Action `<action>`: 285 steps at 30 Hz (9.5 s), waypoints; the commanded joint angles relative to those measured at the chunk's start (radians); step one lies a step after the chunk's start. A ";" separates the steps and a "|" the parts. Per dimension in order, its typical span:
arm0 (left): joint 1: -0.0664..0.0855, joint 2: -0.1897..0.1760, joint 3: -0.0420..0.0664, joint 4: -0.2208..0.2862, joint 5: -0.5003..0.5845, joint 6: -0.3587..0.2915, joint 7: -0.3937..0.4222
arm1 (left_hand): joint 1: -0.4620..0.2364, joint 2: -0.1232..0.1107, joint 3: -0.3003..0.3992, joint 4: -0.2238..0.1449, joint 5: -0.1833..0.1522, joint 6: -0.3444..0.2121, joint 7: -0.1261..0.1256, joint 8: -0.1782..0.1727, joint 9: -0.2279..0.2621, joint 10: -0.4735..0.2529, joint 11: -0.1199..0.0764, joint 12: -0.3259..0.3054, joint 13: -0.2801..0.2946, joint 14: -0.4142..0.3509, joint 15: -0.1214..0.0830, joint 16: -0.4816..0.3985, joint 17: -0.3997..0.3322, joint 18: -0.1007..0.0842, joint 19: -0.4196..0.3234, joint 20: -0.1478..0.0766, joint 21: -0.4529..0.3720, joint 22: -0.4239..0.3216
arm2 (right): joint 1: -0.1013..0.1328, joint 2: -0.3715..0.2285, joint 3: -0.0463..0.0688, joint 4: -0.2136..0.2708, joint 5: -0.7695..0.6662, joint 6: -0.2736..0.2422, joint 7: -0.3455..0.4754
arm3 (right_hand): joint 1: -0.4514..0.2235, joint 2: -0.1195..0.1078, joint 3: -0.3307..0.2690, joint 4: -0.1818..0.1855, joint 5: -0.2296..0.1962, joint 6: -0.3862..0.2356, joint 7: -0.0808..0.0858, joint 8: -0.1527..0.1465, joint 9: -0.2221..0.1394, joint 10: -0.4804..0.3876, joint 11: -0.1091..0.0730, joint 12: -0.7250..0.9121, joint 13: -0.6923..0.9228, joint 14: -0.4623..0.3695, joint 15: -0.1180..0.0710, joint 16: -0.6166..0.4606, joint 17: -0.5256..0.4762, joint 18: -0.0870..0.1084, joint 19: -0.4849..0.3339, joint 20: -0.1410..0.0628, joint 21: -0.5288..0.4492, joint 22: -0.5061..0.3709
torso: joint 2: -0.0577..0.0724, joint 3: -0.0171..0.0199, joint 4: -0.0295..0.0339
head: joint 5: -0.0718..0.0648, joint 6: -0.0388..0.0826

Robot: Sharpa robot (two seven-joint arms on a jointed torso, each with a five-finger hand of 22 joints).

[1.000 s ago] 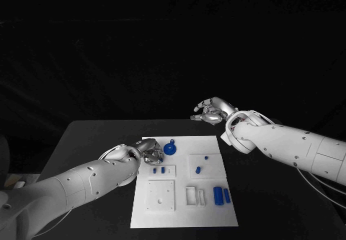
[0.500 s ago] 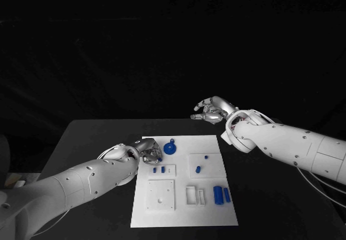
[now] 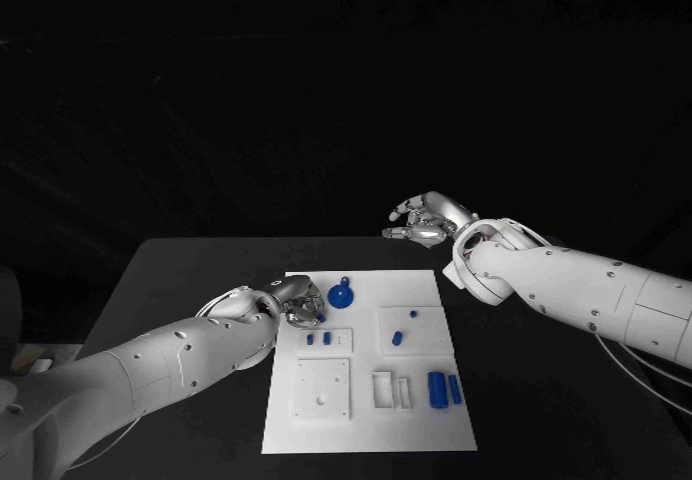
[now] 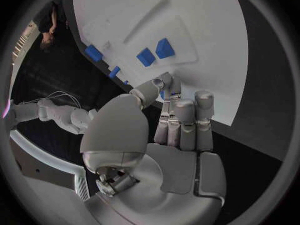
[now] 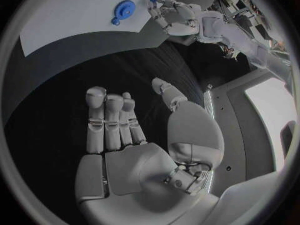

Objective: Assemble the parts on the task board

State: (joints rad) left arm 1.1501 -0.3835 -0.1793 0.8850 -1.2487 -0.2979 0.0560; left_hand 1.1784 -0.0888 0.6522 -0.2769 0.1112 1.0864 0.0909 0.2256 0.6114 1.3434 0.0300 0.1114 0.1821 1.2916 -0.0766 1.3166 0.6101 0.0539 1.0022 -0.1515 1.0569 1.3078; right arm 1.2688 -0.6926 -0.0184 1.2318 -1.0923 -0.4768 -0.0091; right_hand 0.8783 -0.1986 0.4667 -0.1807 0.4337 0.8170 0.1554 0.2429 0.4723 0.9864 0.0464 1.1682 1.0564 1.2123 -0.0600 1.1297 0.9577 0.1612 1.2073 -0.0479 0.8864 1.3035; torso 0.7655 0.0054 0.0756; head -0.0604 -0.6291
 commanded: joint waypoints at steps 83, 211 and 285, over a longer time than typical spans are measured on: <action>0.100 -0.254 0.044 0.218 0.528 -0.082 0.116 | -0.037 -0.067 0.014 0.040 -0.026 -0.166 0.065 -0.027 -0.042 -0.112 0.068 -0.038 -0.027 -0.190 0.064 -0.372 -0.190 0.018 -0.190 0.052 -0.216 -0.088 | -0.039 -0.032 -0.006 -0.026 -0.054 0.139 0.052 | 0.158 0.014 0.205 -0.049 -0.202 0.018 0.027 0.022 -0.005 -0.108 0.029 -0.459 -0.395 -0.069 0.027 -0.047 -0.030 0.101 -0.069 0.040 -0.072 0.013 | -0.011 -0.0005 0.0068 | -0.027 0.024; 0.104 -0.429 0.044 0.463 1.205 0.021 0.265 | -0.080 -0.020 -0.073 0.026 -0.039 -0.203 0.076 0.003 -0.054 -0.135 0.090 -0.041 -0.041 -0.380 0.192 -0.796 -0.228 0.011 -0.326 0.165 -0.427 -0.150 | -0.220 0.065 -0.078 -0.103 -0.686 0.078 -0.246 | 0.275 0.008 0.413 -0.102 -0.373 0.253 -0.061 0.134 0.010 0.318 -0.024 -0.927 -0.690 0.073 -0.028 0.014 -0.074 0.101 0.077 -0.007 -0.004 0.026 | -0.041 -0.0065 0.0063 | -0.040 -0.017; 0.115 -0.361 0.044 0.402 1.223 0.007 0.264 | -0.079 -0.023 -0.076 0.027 -0.037 -0.202 0.075 0.007 -0.057 -0.134 0.087 -0.039 -0.042 -0.388 0.194 -0.813 -0.221 0.013 -0.325 0.168 -0.434 -0.149 | -0.227 0.168 -0.132 0.157 -0.714 0.147 -0.226 | 0.263 0.015 0.422 -0.107 -0.353 0.254 -0.062 0.131 0.018 0.317 -0.025 -0.933 -0.670 0.082 -0.029 0.010 -0.078 0.101 0.081 -0.014 0.006 0.025 | -0.040 -0.0094 0.0074 | 0.102 -0.065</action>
State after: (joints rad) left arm 1.2635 -0.7469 -0.1365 1.2856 -0.0316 -0.2953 0.3129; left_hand 1.0983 -0.1194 0.5820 -0.2502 0.0764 0.8894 0.1657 0.2276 0.5560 1.2113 0.1195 0.0696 0.1408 0.9094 0.1123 0.5078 0.3877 0.0594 0.6756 0.0109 0.6269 1.1579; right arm 1.0445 -0.5267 -0.1500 1.3848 -1.7742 -0.3495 -0.2353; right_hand 1.1449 -0.1897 0.8846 -0.2843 0.0747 1.0655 0.0891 0.3673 0.4903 1.2637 0.0089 0.2381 0.3862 1.2961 -0.0818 1.1414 0.8812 0.1974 1.2859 -0.0553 0.8866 1.3074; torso 0.7253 -0.0035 0.0832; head 0.0369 -0.6922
